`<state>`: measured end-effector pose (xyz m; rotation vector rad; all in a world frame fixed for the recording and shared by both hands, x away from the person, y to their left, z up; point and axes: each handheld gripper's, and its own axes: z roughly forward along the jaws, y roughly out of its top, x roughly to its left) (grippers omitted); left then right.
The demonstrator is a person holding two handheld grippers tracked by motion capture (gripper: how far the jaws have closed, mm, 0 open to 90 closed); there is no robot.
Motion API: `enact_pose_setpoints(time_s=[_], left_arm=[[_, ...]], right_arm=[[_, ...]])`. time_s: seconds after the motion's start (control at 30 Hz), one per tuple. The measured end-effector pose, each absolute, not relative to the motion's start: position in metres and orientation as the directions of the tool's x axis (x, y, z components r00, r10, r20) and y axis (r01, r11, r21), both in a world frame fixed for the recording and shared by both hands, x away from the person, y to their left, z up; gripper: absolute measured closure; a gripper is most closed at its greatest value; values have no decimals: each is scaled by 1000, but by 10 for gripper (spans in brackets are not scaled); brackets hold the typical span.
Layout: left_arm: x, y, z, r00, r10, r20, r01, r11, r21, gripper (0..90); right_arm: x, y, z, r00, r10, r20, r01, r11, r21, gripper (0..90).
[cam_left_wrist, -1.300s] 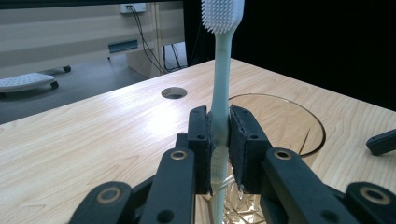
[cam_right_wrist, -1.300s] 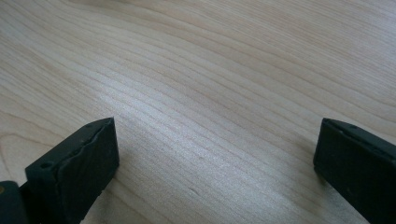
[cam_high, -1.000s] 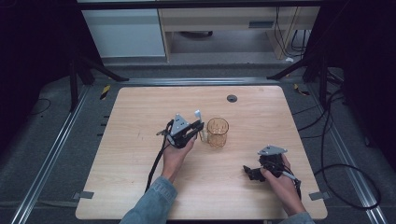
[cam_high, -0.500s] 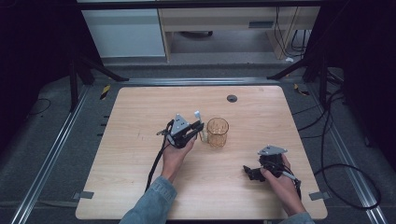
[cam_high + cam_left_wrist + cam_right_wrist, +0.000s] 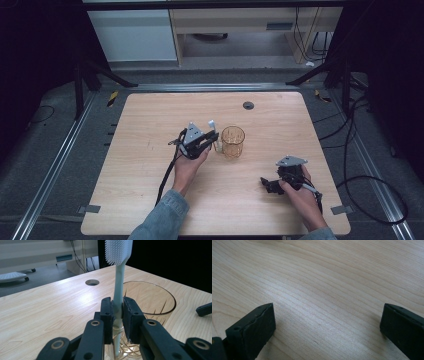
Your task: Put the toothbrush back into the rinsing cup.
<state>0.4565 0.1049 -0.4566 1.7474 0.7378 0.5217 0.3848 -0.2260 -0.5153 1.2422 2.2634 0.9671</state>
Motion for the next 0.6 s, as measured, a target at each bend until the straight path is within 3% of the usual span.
enact_pose_setpoints(time_s=[0.4,0.6], left_arm=[[457,106,-453,707,706,-24,223,-191,956,733],[452,106,-447,716,698,-7,213,-209,954,640]], right_arm=[[385,-226,-515,-537,844,-3,581,372,724,4],[385,-226,-515,-538,843,-5,579,374,725,4]])
